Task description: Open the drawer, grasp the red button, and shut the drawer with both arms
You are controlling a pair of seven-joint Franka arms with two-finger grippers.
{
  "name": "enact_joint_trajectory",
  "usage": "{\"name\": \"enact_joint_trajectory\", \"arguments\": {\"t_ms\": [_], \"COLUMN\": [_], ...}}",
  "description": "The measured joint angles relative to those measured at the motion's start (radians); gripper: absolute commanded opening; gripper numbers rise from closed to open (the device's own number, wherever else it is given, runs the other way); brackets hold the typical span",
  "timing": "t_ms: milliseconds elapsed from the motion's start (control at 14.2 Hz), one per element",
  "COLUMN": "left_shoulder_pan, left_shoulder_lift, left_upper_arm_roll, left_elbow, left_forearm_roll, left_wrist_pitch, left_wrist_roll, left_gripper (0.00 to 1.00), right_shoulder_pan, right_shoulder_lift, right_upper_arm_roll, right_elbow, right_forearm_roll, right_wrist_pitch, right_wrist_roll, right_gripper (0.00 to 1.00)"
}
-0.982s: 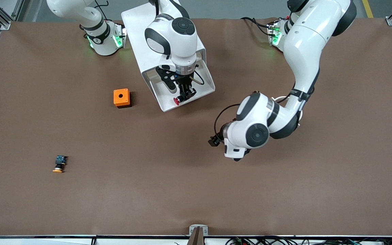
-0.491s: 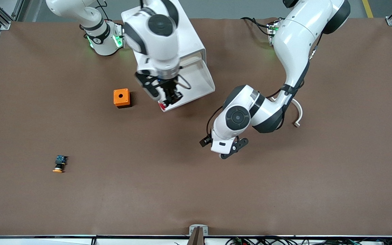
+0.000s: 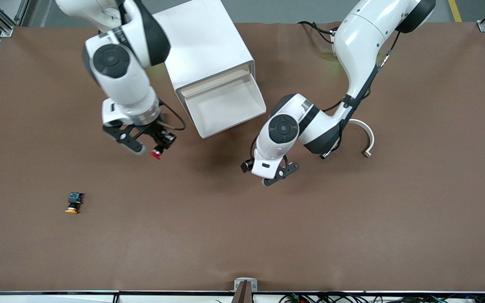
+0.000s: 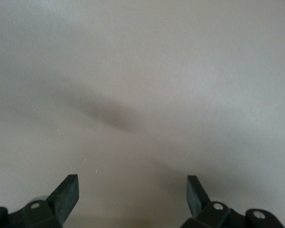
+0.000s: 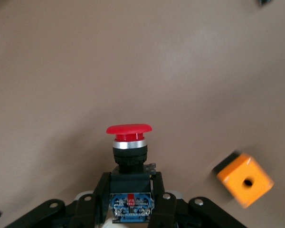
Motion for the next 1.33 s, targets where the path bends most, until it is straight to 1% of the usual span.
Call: {"name": "enact_joint_trajectory", "arguments": {"t_ms": [211, 421, 632, 772, 912, 1123, 1333], "left_shoulder_pan": [-0.006, -0.007, -0.009, -0.009, -0.01, -0.009, -0.011], "left_shoulder_lift": [-0.012, -0.027, -0.035, -0.035, -0.035, -0.036, -0.036], "left_upper_arm_roll": [-0.044, -0.098, -0.136, -0.158, -0.182, -0.215, -0.248], "left_elbow": [-0.023, -0.055, -0.094, -0.116, -0.128, -0.132, -0.137], "left_forearm_roll": [0.018, 0.02, 0.02, 0.02, 0.02, 0.02, 0.02], "left_wrist_pitch": [0.003, 0.008, 0.008, 0.007, -0.01, -0.041, -0.052], "left_wrist_roll": [0.0, 0.0, -0.005, -0.046, -0.076, -0.124, -0.195], "left_gripper": [1.0, 1.0, 1.0, 1.0, 1.0, 1.0, 1.0], "right_shoulder_pan": [-0.109, -0.188, -0.27, -0.329, -0.364, -0.391, -0.427], "right_shoulder_lift": [0.016, 0.066, 0.12, 0.148, 0.172, 0.221, 0.273], "right_upper_arm_roll": [-0.002, -0.003, -0.004, -0.005, -0.005, -0.005, -0.006], "right_elbow": [-0.005, -0.009, -0.011, -0.011, -0.012, -0.021, -0.059], "right_forearm_roll": [0.021, 0.026, 0.026, 0.026, 0.026, 0.018, -0.003], "right_wrist_pitch": [0.038, 0.092, 0.15, 0.195, 0.238, 0.31, 0.425], "right_wrist_roll": [-0.229, -0.403, -0.581, -0.688, -0.752, -0.795, -0.823], "right_gripper": [0.0, 0.0, 0.0, 0.0, 0.0, 0.0, 0.0]}}
